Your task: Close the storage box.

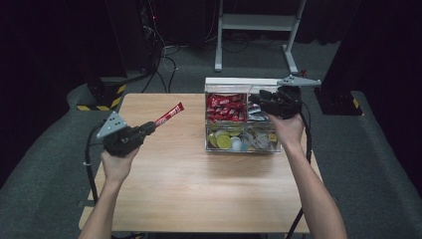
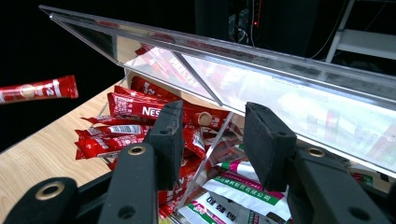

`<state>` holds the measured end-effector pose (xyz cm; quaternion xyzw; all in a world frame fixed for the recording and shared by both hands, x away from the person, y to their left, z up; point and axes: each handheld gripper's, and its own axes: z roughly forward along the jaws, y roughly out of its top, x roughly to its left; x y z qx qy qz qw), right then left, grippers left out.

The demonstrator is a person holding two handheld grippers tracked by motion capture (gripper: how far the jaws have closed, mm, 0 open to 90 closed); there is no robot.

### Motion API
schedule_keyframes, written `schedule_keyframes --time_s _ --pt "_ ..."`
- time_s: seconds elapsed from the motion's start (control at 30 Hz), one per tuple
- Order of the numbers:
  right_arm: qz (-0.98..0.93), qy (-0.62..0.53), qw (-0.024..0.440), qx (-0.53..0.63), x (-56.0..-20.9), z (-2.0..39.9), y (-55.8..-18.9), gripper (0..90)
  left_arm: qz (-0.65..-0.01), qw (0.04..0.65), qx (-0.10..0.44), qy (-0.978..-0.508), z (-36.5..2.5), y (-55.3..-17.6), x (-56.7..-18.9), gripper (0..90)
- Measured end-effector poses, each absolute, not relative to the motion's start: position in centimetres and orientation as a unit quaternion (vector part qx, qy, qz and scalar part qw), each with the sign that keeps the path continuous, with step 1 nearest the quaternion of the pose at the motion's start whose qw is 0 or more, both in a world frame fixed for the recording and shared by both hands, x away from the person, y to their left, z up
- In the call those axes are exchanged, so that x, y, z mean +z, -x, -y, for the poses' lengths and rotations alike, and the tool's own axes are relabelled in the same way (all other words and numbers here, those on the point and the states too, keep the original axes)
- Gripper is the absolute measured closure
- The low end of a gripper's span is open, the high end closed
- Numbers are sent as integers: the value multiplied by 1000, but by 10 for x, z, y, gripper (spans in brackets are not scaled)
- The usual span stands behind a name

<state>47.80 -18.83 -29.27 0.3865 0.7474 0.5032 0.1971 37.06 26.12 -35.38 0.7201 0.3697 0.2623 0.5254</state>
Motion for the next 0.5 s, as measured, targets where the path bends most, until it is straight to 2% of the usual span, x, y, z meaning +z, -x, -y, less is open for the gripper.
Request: schedule_keyframes --time_s 0.5 --pt "-747 -388 200 501 -295 187 -479 577 -406 521 246 -709 -273 -372 -389 845"
